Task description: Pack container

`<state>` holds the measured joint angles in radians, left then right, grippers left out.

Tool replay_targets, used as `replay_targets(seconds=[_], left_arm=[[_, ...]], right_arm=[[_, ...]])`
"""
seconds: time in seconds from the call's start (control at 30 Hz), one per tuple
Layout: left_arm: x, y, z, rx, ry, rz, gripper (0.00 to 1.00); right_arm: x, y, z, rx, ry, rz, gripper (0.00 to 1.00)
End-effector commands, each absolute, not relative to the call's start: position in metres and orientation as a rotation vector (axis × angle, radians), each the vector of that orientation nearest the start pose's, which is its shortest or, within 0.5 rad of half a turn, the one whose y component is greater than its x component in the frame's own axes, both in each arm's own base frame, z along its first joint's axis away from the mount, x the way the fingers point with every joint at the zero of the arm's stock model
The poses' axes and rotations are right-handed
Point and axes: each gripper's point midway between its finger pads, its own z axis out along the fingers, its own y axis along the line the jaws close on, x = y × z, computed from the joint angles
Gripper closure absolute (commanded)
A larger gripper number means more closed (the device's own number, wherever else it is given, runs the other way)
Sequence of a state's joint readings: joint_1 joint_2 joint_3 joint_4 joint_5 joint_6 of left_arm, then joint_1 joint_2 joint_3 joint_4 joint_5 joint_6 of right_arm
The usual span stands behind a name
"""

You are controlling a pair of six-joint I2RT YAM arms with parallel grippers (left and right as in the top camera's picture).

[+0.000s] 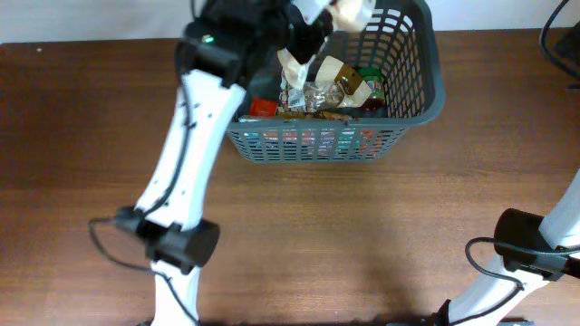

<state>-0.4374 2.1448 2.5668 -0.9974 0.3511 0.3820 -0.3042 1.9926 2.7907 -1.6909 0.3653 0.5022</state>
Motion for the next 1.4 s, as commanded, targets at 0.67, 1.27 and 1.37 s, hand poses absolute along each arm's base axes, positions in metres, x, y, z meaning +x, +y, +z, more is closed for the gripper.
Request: replay_targets(seconds=[0.67,1.27,1.37], left_arm=[[0.519,-0.266,0.277,1.007,2.108,-0.142,0.01],[0.365,0.024,0.457,-0.015,2.215,0.332,0.01],[0.35,0.026,0.462,-0.019,2.211,0.333,0.01]], right_arm=[[0.366,-0.179,0.391,1.1,2.142,-0.353,0.01],[0.366,-0.179,0.391,1.1,2.142,-0.353,0.01],[0.366,-0.179,0.391,1.1,2.142,-0.353,0.01]])
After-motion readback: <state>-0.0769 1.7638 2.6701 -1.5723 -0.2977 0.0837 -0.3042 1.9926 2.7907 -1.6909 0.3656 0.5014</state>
